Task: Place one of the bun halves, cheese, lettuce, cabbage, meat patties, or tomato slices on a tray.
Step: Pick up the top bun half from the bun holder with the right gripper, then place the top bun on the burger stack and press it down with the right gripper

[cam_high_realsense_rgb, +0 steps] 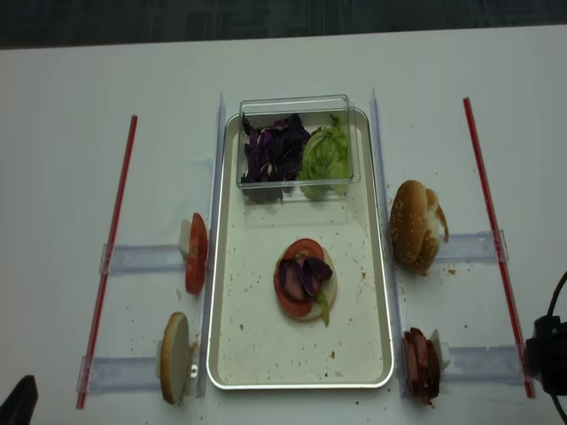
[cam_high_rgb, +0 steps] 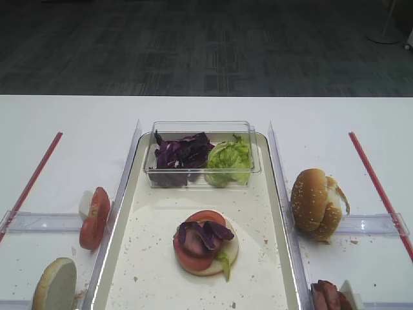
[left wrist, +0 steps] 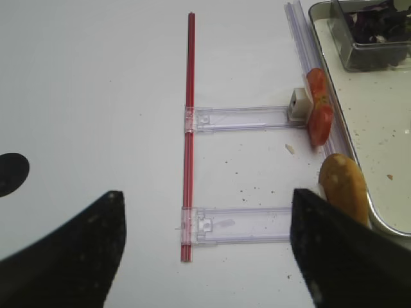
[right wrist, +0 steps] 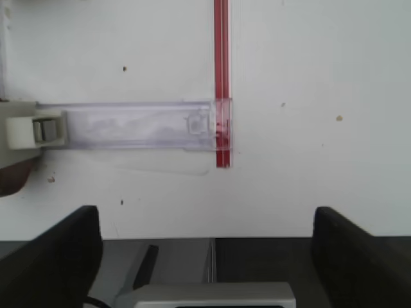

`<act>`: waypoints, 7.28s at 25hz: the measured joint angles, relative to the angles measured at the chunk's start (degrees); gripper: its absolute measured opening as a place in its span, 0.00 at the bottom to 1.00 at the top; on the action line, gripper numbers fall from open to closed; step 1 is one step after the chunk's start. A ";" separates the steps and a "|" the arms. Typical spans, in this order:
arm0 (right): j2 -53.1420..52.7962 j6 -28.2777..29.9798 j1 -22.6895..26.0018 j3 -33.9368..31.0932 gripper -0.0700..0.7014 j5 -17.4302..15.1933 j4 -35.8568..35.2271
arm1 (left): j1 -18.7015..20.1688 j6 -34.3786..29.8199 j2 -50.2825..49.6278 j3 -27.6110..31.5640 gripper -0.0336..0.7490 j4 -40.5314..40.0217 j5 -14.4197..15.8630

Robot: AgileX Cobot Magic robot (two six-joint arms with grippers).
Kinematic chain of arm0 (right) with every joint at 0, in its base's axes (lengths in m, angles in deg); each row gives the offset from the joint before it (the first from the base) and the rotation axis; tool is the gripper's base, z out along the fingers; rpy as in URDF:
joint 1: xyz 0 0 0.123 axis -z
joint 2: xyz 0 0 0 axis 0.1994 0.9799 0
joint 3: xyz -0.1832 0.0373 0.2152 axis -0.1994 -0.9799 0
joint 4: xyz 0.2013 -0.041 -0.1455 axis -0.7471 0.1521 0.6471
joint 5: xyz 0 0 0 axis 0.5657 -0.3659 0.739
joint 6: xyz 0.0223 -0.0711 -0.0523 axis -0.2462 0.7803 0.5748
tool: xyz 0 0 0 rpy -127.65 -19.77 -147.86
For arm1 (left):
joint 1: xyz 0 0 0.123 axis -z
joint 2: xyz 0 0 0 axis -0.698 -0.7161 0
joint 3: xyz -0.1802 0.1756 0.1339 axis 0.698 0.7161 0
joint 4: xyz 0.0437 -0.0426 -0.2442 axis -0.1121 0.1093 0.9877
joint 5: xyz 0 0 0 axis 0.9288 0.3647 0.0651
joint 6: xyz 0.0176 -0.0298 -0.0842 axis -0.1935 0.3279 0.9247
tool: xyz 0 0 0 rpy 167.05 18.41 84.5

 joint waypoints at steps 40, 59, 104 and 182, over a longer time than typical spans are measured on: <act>46.36 -1.88 0.00 37.77 0.96 0.24 -1.95 | 0.00 0.00 0.00 0.00 0.67 0.00 0.00; 46.45 -7.13 -17.58 39.65 0.92 1.40 -6.09 | 0.00 0.00 0.00 0.00 0.67 0.00 0.00; 53.54 -4.85 -20.16 39.88 0.42 5.16 -10.15 | 0.00 0.00 0.00 0.00 0.67 0.00 0.00; 61.51 28.68 -23.87 41.25 0.35 -5.06 -55.86 | 0.00 0.00 0.00 0.00 0.67 0.00 0.00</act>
